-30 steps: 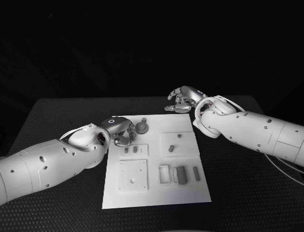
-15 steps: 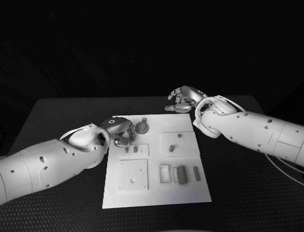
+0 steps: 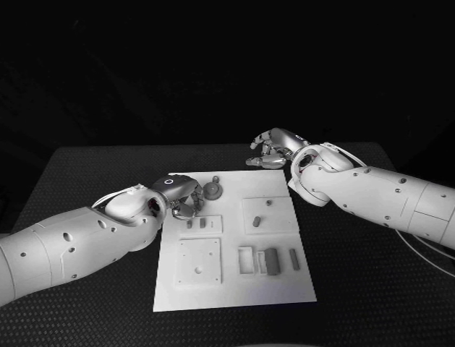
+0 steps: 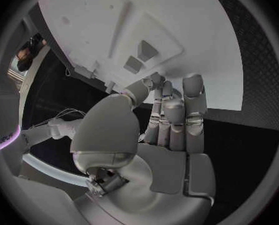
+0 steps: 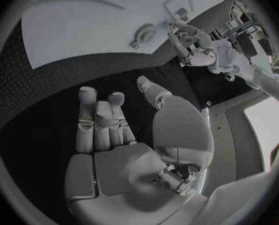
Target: Assemble the parts on the task board
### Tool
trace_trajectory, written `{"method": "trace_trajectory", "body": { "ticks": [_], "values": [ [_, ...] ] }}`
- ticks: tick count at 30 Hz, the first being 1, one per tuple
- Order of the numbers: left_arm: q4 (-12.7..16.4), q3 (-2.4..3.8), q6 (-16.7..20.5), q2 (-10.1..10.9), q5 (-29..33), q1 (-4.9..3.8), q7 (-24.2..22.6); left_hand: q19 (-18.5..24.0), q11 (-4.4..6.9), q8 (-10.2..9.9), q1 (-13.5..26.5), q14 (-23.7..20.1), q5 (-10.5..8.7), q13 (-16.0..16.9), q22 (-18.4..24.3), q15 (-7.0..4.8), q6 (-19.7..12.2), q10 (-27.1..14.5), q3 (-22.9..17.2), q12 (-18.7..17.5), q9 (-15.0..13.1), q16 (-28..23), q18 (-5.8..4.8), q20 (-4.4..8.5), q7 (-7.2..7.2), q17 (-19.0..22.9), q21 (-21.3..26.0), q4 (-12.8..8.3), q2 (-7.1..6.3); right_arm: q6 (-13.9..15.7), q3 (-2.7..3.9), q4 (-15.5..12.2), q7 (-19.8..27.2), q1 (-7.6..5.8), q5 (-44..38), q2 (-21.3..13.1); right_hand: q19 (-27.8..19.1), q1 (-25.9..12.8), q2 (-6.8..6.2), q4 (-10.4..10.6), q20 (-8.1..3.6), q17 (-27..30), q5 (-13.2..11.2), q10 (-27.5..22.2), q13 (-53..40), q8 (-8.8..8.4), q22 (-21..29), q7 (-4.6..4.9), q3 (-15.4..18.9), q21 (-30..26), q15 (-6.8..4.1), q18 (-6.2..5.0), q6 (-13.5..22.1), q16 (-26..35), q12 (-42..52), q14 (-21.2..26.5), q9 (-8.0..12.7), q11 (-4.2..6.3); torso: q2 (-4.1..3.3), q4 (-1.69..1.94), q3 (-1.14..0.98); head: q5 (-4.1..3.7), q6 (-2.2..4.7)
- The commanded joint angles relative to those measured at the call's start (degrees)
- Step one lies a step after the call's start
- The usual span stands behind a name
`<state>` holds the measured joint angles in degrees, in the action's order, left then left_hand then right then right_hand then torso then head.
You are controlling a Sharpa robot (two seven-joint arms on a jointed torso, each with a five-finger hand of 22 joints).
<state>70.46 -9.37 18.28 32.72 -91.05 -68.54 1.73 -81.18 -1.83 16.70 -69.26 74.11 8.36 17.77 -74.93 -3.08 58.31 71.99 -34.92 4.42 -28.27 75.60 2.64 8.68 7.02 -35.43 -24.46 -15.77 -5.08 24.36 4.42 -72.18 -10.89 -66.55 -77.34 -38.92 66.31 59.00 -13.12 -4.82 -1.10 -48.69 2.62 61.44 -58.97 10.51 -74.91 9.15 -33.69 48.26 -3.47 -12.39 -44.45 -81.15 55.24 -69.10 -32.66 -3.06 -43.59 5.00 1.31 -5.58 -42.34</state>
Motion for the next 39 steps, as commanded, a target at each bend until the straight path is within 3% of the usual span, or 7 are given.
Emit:
{"method": "trace_trajectory", "body": {
  "ticks": [1, 16, 21, 27, 39],
  "values": [
    [-0.08, -0.59, -1.45, -0.29, -0.28, 0.22, -0.43, 0.01, -0.95, 0.51, 0.19, -0.10, 0.27, 0.17, -1.23, -0.59, 0.62, 1.98, -0.25, 0.36, -0.09, 0.26, 5.51, 0.34, 0.01, 0.13, -0.25, -0.10, 0.56, -0.58, 0.03, 0.03, 0.51, 0.02, -0.18, 0.07, 0.02, 0.54, 0.08, 0.30, -0.32, 0.07, 0.12, -0.34, 0.09, 0.01, -0.82, 0.49, 0.04, -0.24, 0.19, -2.61, 0.03, 0.21, 0.22, 0.30, -0.08, 0.02, -0.05, -0.06, -0.04, -0.02, 0.00],
    [-0.40, -0.95, -2.36, -0.34, -0.29, 0.23, -0.27, 0.04, -0.65, 0.91, 0.24, -0.08, 0.29, 0.55, -1.23, -0.89, 1.24, 2.67, -0.23, 0.54, -0.16, 0.24, 5.34, 0.51, -0.28, 0.30, -0.32, -0.18, 0.69, -0.57, 0.03, 0.07, 0.50, 0.02, -0.16, 0.00, 0.01, 0.54, 0.07, 0.33, -0.32, 0.08, 0.12, -0.34, 0.12, 0.02, -0.82, 0.49, 0.05, -0.25, 0.19, -2.61, 0.02, 0.21, 0.25, 0.30, -0.09, 0.02, 0.04, 0.05, 0.03, -0.12, -0.09],
    [-0.40, -0.96, -1.04, -0.29, -0.04, 0.23, -0.56, 0.05, -0.64, 0.91, 0.27, -0.08, 0.28, 0.57, -1.23, -0.90, 1.24, 2.68, -0.21, 0.52, -0.15, 0.23, 5.32, 0.53, -0.29, 0.31, -0.33, -0.20, 0.64, -0.53, 0.03, 0.10, 0.48, 0.02, -0.16, -0.13, 0.01, 0.55, 0.06, 0.33, -0.32, 0.08, 0.12, -0.34, 0.12, 0.02, -0.82, 0.49, 0.06, -0.26, 0.19, -2.61, 0.02, 0.22, 0.26, 0.31, -0.09, 0.02, 0.05, 0.14, 0.06, -0.11, -0.06],
    [-0.39, -0.97, 2.46, -0.32, 2.06, 0.23, -1.51, 0.10, -1.27, -0.07, 0.62, -0.03, -1.21, 0.29, -1.20, -0.33, -0.64, 0.79, 0.42, -0.64, 0.41, 0.29, 5.27, 0.52, 0.43, 0.46, -0.38, -0.40, -0.53, -0.71, 0.03, 0.13, 0.53, 0.02, -0.16, -0.15, 0.00, 0.54, 0.03, 0.34, -0.32, 0.09, 0.12, -0.35, 0.13, 0.02, -0.82, 0.49, 0.07, -0.27, 0.19, -2.61, 0.03, 0.22, 0.26, 0.32, -0.09, 0.02, 0.03, 0.06, 0.05, -0.11, 0.05],
    [-0.73, -0.97, 2.81, -0.13, 2.54, 0.21, -1.31, 0.31, -2.04, -1.33, 0.41, -0.42, -1.43, -0.03, -1.05, 0.40, -3.40, -1.66, 0.80, -0.73, 1.21, 0.02, 5.79, -0.20, 1.68, 0.83, -0.08, -0.34, -2.20, -0.73, 0.03, 0.08, 0.56, 0.02, -0.10, -0.27, -0.11, 0.54, -0.11, 0.37, -0.28, 0.12, 0.13, -0.48, 0.19, -0.04, -0.80, 0.52, 0.08, -0.35, 0.21, -2.61, 0.12, 0.30, 0.22, 0.43, -0.07, -0.01, 0.03, 0.07, -0.04, -0.16, 0.12]
  ]
}}
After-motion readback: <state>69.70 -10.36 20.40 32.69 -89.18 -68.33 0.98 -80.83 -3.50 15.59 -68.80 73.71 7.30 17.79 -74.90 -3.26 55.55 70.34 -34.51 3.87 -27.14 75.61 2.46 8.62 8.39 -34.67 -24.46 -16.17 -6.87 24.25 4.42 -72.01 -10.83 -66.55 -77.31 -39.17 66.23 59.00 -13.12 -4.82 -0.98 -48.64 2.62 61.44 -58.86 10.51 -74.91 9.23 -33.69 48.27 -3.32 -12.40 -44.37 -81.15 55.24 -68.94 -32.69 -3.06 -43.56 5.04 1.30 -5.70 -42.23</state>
